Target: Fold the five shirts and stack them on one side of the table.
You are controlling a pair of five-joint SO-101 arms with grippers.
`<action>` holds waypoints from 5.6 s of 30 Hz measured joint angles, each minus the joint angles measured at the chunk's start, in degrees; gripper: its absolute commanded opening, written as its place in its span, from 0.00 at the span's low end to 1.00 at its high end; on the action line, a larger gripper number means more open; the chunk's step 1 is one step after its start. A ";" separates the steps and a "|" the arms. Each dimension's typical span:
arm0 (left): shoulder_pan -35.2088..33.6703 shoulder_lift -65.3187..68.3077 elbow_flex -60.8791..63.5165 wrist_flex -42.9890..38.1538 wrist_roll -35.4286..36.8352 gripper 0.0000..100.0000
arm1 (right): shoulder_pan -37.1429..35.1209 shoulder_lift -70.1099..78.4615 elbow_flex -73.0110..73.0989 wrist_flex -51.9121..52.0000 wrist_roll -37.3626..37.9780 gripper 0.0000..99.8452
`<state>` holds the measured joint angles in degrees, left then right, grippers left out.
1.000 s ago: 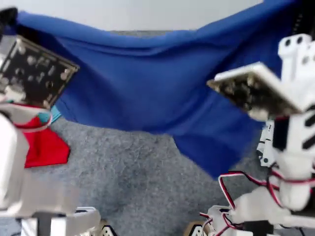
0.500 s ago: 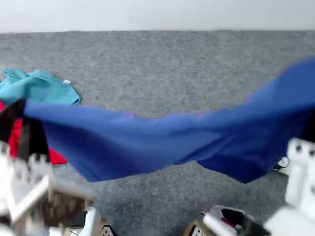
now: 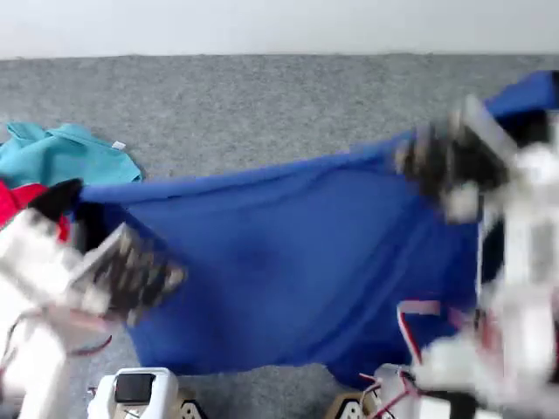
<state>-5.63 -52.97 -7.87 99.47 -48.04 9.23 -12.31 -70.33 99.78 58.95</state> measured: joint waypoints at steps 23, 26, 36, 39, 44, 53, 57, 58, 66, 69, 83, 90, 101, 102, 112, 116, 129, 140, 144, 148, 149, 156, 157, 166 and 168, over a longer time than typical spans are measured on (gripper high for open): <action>0.09 40.79 24.35 -46.77 0.00 0.01 | -5.19 45.19 8.44 -32.26 -7.47 0.01; 0.09 48.53 17.41 -47.21 0.00 0.01 | -5.80 48.62 8.44 -38.77 -6.68 0.01; -0.70 67.08 -6.15 -39.03 -2.37 0.01 | -7.21 55.38 8.44 -50.46 -4.48 0.01; -0.70 69.98 -12.48 -34.81 -5.10 0.01 | -7.21 56.79 8.44 -50.81 -4.48 0.01; -0.70 72.88 -21.98 -30.15 -9.58 0.01 | -7.12 57.05 8.44 -50.81 -4.48 0.01; -0.88 75.25 -28.66 -24.88 -11.08 0.01 | -7.12 57.05 8.44 -50.81 -4.48 0.01; -1.49 75.25 -28.66 -20.57 -11.08 0.01 | -7.21 57.05 8.44 -48.26 -4.48 0.01; -1.49 75.25 -28.66 -18.90 -11.08 0.01 | -7.21 57.05 8.00 -46.07 -4.48 0.01; -2.20 76.04 -24.97 -4.04 -11.16 0.01 | -7.30 57.05 -0.79 -16.35 -4.48 0.01; -2.64 76.48 -22.24 -0.88 -11.16 0.02 | -7.30 56.97 -5.01 -3.78 -4.48 0.01; -1.93 76.48 -0.79 -0.18 -9.32 0.02 | -3.52 36.04 29.89 0.70 -8.88 0.01; -1.93 76.48 1.14 -0.18 -6.86 0.02 | -3.43 19.69 58.90 0.70 -8.97 0.01; -2.02 76.48 8.18 -0.18 -6.86 0.02 | -3.43 14.51 81.58 0.44 -9.05 0.01; -2.02 76.48 8.53 -0.18 -6.86 0.02 | -3.43 14.51 82.29 0.26 -9.05 0.01; -2.11 76.57 9.58 -0.18 -6.86 0.02 | -1.85 12.75 83.96 0.70 -6.95 0.01; -1.93 76.57 11.52 -0.18 -6.86 0.02 | -0.35 11.78 83.96 0.70 -5.01 0.01; -1.85 76.57 14.59 -0.18 -8.18 0.07 | -0.53 11.78 88.97 0.70 -3.43 0.11; -3.25 63.38 14.59 -0.18 -0.70 0.21 | -0.09 11.78 83.25 0.70 -4.84 0.26; -3.25 54.07 14.59 -0.18 1.58 0.22 | -0.09 11.78 76.48 0.26 -6.24 0.26; -3.25 48.00 14.68 -0.18 2.90 0.21 | -0.18 12.48 71.56 -4.84 -11.78 0.26; -3.25 47.38 14.68 -0.18 4.04 0.21 | -0.18 13.36 71.03 -7.03 -13.63 0.26; -2.90 46.86 18.02 -13.27 22.95 0.03 | -3.96 23.03 70.42 -22.95 -27.08 0.00; -2.37 47.30 18.99 -15.82 25.32 0.01 | -5.10 24.62 70.42 -25.41 -28.31 0.01; -1.76 63.56 21.98 -30.68 37.63 0.01 | -8.97 37.01 70.42 -47.30 -30.07 0.05; -1.93 67.25 21.98 -32.26 38.15 0.01 | -9.14 39.47 70.42 -49.67 -30.07 0.05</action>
<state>-7.56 14.29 14.11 67.21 -9.89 0.09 27.16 0.09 50.11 28.88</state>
